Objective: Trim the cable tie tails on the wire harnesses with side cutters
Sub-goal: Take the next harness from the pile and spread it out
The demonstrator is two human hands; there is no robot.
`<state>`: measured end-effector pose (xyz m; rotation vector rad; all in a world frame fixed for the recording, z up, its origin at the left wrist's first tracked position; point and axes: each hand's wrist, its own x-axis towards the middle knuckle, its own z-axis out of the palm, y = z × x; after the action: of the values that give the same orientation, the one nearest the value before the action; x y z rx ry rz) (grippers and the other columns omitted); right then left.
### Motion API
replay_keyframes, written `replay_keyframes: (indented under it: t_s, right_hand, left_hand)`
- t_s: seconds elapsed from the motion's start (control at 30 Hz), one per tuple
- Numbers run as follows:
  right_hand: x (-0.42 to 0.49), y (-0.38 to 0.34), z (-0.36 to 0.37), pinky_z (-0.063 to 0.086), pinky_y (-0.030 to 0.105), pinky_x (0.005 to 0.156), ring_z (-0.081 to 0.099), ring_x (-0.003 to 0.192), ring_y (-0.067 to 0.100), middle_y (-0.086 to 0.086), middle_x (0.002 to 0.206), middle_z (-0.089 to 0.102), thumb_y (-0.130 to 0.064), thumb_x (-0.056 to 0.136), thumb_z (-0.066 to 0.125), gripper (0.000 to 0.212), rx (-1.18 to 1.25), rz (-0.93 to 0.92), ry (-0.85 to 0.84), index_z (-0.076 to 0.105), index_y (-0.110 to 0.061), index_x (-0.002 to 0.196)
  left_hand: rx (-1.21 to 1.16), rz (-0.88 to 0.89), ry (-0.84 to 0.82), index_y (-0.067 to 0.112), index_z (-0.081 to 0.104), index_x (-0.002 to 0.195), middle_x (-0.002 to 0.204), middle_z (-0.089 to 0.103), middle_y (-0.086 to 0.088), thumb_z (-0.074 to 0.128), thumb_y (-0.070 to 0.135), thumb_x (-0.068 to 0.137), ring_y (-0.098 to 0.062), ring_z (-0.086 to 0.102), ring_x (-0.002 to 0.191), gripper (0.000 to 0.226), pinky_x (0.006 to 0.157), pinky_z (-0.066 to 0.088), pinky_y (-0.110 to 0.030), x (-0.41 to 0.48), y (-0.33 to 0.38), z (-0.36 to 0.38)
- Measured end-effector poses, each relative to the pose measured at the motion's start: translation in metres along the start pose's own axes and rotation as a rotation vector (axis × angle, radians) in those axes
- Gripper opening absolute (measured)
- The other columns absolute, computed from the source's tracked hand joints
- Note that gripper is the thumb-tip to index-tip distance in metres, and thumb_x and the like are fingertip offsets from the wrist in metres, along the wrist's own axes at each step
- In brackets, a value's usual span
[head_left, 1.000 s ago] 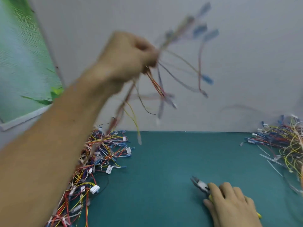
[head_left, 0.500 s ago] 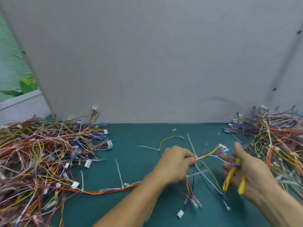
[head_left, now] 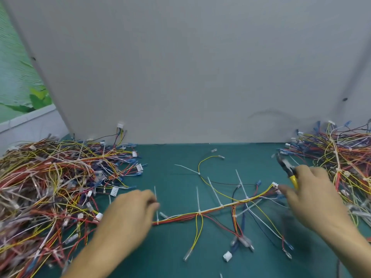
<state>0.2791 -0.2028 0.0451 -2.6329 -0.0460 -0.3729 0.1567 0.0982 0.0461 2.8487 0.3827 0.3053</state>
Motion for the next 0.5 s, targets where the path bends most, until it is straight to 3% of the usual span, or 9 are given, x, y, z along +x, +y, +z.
replay_keyframes:
  t_s: [0.1,0.17,0.23,0.33,0.5]
  right_hand:
    - [-0.006,-0.010,0.001,0.046,0.042,0.066,0.059,0.083,0.040,0.012,0.082,0.059,-0.035,0.088,0.060,0.022,-0.087,-0.064,0.008,0.047,-0.018,0.092]
    - [-0.007,-0.017,0.013,0.046,0.038,0.068,0.060,0.088,0.035,0.010,0.091,0.064,-0.042,0.090,0.054,0.019,-0.107,-0.056,-0.164,0.047,-0.026,0.096]
    - [-0.004,-0.024,0.031,0.045,0.035,0.070,0.057,0.093,0.032,0.006,0.100,0.064,-0.043,0.091,0.049,0.016,-0.150,-0.077,-0.306,0.049,-0.028,0.095]
    - [0.001,-0.031,0.053,0.045,0.036,0.075,0.056,0.101,0.032,0.007,0.106,0.064,-0.042,0.093,0.045,0.018,-0.144,-0.061,-0.400,0.051,-0.026,0.093]
    - [-0.001,-0.028,0.061,0.040,0.035,0.069,0.058,0.101,0.032,0.008,0.105,0.063,-0.047,0.094,0.041,0.021,-0.173,-0.042,-0.351,0.047,-0.026,0.092]
  left_hand:
    - [0.126,-0.228,-0.125,0.033,0.060,0.101,0.083,0.067,0.005,0.038,0.046,0.098,-0.017,0.061,0.091,0.026,0.083,0.050,-0.034,-0.009,-0.042,-0.007]
    - [0.136,-0.275,-0.226,0.033,0.058,0.103,0.077,0.064,0.004,0.033,0.047,0.099,-0.017,0.062,0.089,0.029,0.084,0.050,-0.034,-0.013,-0.056,-0.005]
    - [0.120,-0.289,-0.268,0.034,0.057,0.106,0.087,0.065,0.006,0.032,0.048,0.099,-0.017,0.061,0.095,0.030,0.085,0.049,-0.033,-0.015,-0.060,0.000]
    - [0.125,-0.321,-0.234,0.037,0.059,0.104,0.107,0.064,0.008,0.032,0.054,0.097,-0.021,0.058,0.106,0.033,0.086,0.047,-0.033,-0.015,-0.058,0.005]
    - [0.157,-0.314,-0.122,0.032,0.059,0.085,0.085,0.063,0.009,0.041,0.066,0.088,-0.017,0.058,0.087,0.039,0.070,0.045,-0.029,-0.017,-0.045,0.003]
